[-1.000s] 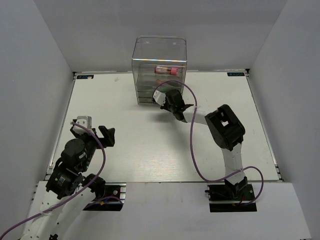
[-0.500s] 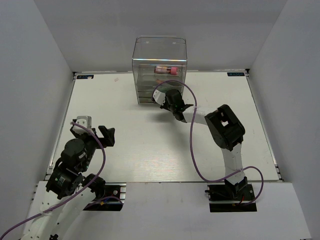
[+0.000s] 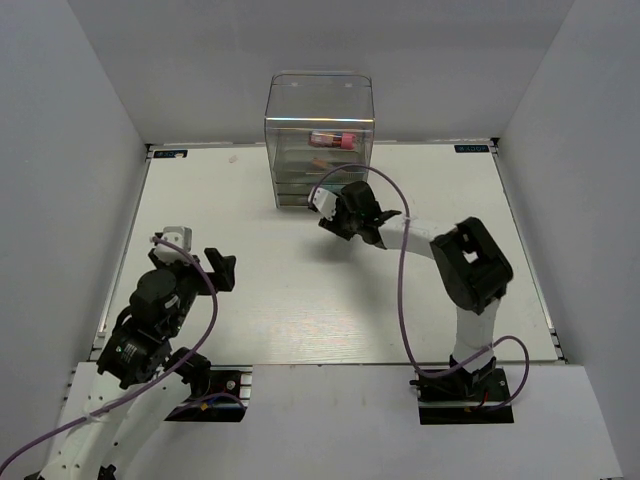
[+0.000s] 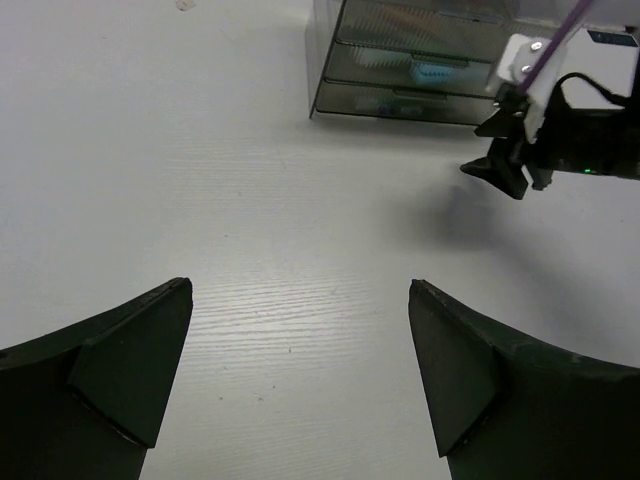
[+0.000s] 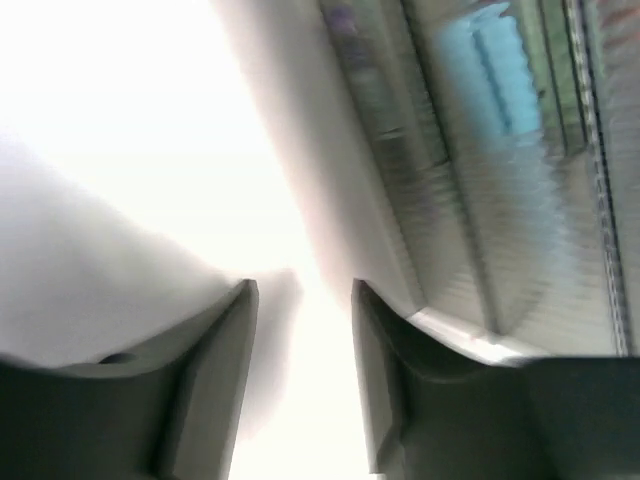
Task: Sort the stationery into containers
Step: Reset both arms
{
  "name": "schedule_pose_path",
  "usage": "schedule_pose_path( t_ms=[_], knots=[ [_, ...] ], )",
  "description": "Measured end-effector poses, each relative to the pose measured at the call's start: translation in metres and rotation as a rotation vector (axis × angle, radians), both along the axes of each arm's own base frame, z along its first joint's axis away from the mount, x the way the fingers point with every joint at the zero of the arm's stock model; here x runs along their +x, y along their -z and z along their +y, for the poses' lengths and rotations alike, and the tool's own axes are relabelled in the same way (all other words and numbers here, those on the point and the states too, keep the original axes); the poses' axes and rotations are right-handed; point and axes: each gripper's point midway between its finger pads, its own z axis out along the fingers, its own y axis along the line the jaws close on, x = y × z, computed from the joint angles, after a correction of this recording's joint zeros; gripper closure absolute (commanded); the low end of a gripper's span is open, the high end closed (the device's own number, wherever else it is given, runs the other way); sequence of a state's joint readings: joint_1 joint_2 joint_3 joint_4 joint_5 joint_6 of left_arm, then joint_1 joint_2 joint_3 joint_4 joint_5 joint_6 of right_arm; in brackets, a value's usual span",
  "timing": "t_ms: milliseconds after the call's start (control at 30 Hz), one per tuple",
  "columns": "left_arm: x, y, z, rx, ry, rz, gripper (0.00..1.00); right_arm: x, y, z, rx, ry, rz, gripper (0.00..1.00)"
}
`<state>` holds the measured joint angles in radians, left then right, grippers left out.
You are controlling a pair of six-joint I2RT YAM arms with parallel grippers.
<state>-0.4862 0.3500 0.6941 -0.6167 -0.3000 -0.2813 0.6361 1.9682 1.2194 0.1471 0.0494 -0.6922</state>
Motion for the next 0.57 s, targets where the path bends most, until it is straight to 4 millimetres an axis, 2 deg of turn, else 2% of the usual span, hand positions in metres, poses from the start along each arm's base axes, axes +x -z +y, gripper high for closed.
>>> schedule_pose_path(
  t_ms=[33,100,200,267,333,433,567],
  knots=[
    [0.002,0.002,-0.004,0.001,0.013,0.012,0.01,-0.013,-0.006,0.002,0.036,-0.022,0.035,0.25],
    [0.008,0.006,-0.013,-0.006,0.041,0.038,0.01,-0.038,-0.028,0.004,0.118,-0.058,0.08,0.16],
    [0.022,0.012,-0.034,-0.02,0.098,0.076,0.01,-0.069,-0.079,0.001,0.248,-0.083,0.094,0.11],
    [0.034,0.02,-0.047,-0.02,0.125,0.109,0.01,-0.08,-0.114,-0.001,0.331,-0.075,0.081,0.1],
    [0.046,0.034,-0.059,-0.002,0.152,0.163,0.01,-0.087,-0.14,-0.009,0.393,-0.039,0.069,0.1],
    [0.062,0.057,-0.074,0.033,0.188,0.25,0.01,-0.101,-0.154,-0.028,0.45,0.032,0.075,0.1],
    [0.069,0.082,-0.084,0.067,0.22,0.328,0.01,-0.127,-0.142,-0.058,0.464,0.117,0.079,0.1]
  ],
)
